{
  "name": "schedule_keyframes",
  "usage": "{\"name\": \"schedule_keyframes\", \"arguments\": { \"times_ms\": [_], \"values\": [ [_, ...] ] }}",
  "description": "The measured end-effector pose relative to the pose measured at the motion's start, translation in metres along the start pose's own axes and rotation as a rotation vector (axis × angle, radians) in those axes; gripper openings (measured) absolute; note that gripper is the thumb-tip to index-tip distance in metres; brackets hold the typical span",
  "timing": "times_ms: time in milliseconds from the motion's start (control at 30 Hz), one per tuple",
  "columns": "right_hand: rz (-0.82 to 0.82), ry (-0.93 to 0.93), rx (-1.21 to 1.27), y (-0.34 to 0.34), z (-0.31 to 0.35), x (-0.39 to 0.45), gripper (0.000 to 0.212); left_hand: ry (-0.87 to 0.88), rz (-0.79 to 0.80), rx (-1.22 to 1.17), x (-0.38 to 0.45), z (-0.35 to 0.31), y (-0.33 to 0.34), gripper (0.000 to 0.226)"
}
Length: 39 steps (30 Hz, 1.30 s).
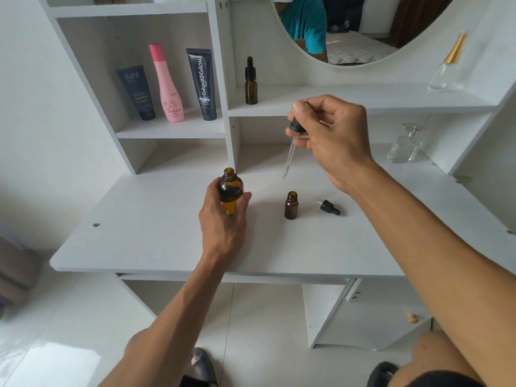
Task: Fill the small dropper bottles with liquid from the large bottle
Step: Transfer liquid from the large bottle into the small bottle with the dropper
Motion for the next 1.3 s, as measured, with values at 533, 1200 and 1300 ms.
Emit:
{"name": "schedule_keyframes", "arguments": {
  "times_ms": [533, 1200, 1300],
  "values": [
    [-0.013, 0.045, -0.041, -0.011, -0.028, -0.01, 0.01, 0.003, 0.003, 0.01, 0.002, 0.005, 0.001, 0.052],
    [0.004, 0.038, -0.087, -0.005, -0.029, -0.013, 0.014, 0.023, 0.004, 0.012, 0.002, 0.006, 0.001, 0.052],
    [0.001, 0.027, -0.103, -0.005, -0.028, -0.013, 0.016, 0.024, 0.002, 0.027, 0.003, 0.006, 0.001, 0.053]
  ]
}}
Point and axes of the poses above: each hand's wrist, its own x-axis towards the middle knuckle, its own y-axis out of the palm, z = x × y, the point moved 3 cm from there along x, towards the middle knuckle, and after that the axes turned 4 degrees about -x, right-handed, at the moved point
